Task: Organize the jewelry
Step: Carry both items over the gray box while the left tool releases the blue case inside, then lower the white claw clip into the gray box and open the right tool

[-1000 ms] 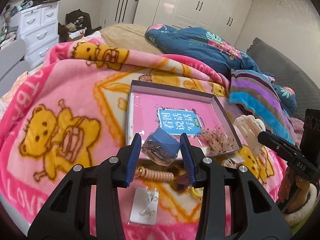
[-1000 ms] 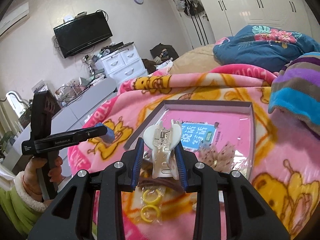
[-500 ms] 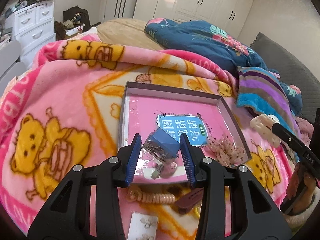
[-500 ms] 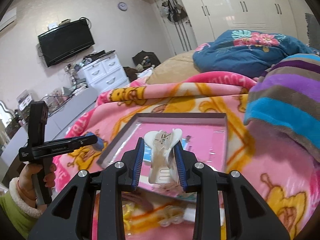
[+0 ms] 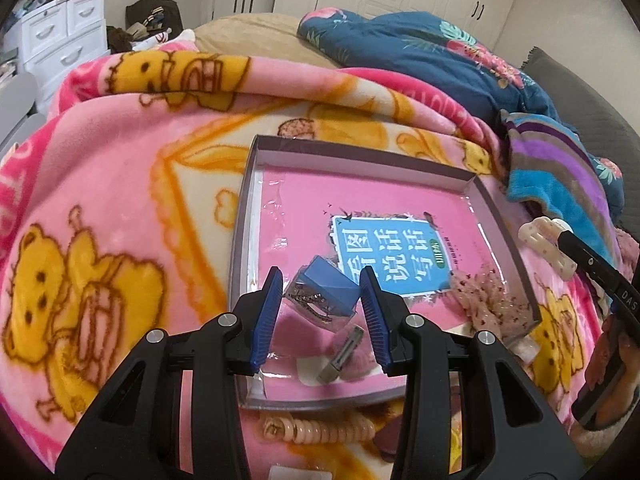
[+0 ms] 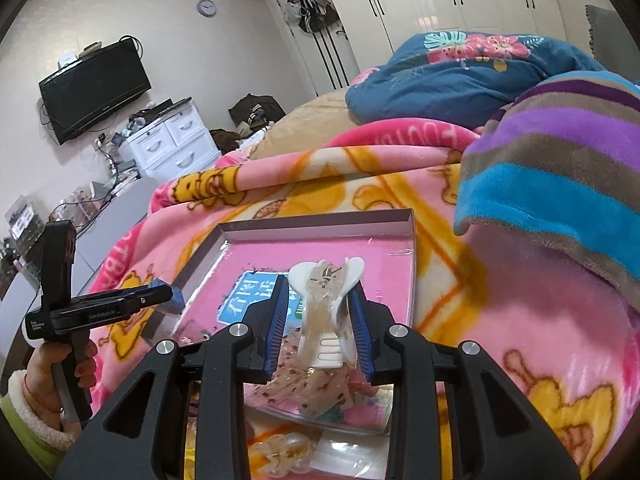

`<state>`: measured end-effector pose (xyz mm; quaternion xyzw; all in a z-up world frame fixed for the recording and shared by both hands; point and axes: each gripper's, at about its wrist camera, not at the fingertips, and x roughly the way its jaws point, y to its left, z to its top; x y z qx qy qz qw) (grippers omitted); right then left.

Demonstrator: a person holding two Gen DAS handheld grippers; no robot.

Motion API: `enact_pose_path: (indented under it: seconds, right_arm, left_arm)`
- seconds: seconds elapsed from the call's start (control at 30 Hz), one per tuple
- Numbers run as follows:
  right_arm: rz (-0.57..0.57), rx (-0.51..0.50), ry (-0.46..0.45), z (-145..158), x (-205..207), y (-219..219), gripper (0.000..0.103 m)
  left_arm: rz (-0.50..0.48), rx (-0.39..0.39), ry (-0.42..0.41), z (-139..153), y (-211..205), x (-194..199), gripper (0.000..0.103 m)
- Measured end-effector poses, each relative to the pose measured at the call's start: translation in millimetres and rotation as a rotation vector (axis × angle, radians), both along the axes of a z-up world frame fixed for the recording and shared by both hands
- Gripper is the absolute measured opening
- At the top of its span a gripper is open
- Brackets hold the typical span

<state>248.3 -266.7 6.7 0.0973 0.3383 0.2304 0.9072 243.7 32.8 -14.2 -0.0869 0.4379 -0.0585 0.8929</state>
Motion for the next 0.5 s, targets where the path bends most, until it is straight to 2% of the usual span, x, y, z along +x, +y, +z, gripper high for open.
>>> enact_pose_path:
  seconds: [0.23,0.5]
  right_arm:
    - [-0.02,-0.005,0.027,-12.3,15.0,0.5,0.029]
    - [-0.044,-0.044,0.049,-28.7,26.2,9.2,0.029]
  left_arm:
    - [0.017,-0.012,0.009,-7.4,5.9,6.7,0.032]
    - [0.03,-0.011,0.009,-5.1,13.7,-1.6,0.048]
